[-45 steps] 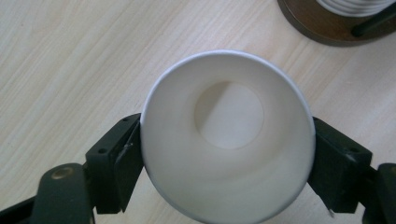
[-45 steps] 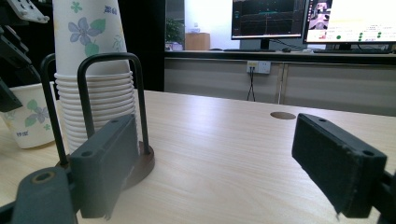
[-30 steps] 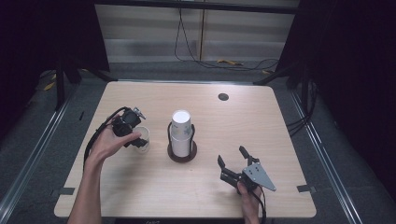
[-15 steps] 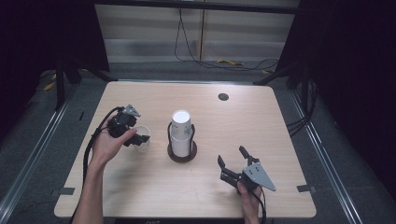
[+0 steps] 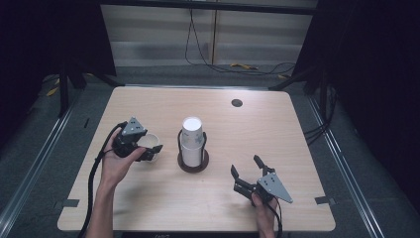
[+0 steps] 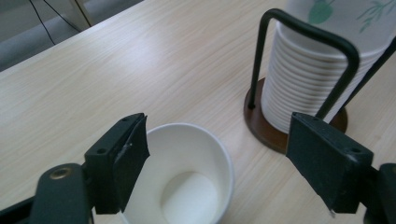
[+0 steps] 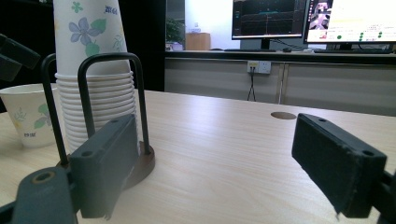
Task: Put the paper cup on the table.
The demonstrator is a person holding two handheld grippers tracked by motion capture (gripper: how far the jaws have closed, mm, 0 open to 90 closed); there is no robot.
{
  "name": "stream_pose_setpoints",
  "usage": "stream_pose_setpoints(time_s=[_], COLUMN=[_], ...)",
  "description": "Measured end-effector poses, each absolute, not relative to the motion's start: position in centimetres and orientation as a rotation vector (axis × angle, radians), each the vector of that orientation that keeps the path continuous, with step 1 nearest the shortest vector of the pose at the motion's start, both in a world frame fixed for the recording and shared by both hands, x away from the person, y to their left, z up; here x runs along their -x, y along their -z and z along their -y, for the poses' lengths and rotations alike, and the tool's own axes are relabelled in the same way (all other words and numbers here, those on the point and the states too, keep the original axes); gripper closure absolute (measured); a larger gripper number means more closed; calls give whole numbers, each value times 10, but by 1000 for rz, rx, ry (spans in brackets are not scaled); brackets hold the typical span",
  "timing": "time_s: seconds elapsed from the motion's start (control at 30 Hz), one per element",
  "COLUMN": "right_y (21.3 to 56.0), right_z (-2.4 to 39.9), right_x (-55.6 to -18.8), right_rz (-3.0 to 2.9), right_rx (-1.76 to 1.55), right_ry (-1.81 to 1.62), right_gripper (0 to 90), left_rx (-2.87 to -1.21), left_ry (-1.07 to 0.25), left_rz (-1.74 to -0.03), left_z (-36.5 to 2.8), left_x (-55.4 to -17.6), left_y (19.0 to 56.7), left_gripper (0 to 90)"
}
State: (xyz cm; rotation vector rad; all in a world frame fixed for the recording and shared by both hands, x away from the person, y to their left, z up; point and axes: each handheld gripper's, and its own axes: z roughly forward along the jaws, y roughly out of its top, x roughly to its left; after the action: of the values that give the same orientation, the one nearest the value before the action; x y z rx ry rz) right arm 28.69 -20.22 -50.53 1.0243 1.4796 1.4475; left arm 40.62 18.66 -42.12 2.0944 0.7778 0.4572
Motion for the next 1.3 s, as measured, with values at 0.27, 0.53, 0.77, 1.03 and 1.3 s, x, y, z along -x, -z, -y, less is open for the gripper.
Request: stream_pose_setpoints(time_s=[0.27,0.53,0.77,1.03,1.3], right_y=[505,505,505,505,505], right_z=[202,202,202,202,202], right_x=[-287,-287,-287,-287,-287], right_rz=[-1480,-1481,-1479,-1481,-1481], right_rx=[-1024,-1023,-1023,-1022,-1022], right_ry=[-1448,-1449,-1449,-1450,-1450], right_gripper=[141,142,141,141,141], left_rx=[-2002,-1884,-1819,-1733,-1703], left_ry=[-496,-493,-522,-519,-537], left_rz=[-749,-722,-678,-725,-723], left_z=[-179,-177,-172,-163,-156], left_x=[-383,-357,-339,-326,-318], left_y=[431,445,466,490,506], left_gripper=[219,219,219,219,216])
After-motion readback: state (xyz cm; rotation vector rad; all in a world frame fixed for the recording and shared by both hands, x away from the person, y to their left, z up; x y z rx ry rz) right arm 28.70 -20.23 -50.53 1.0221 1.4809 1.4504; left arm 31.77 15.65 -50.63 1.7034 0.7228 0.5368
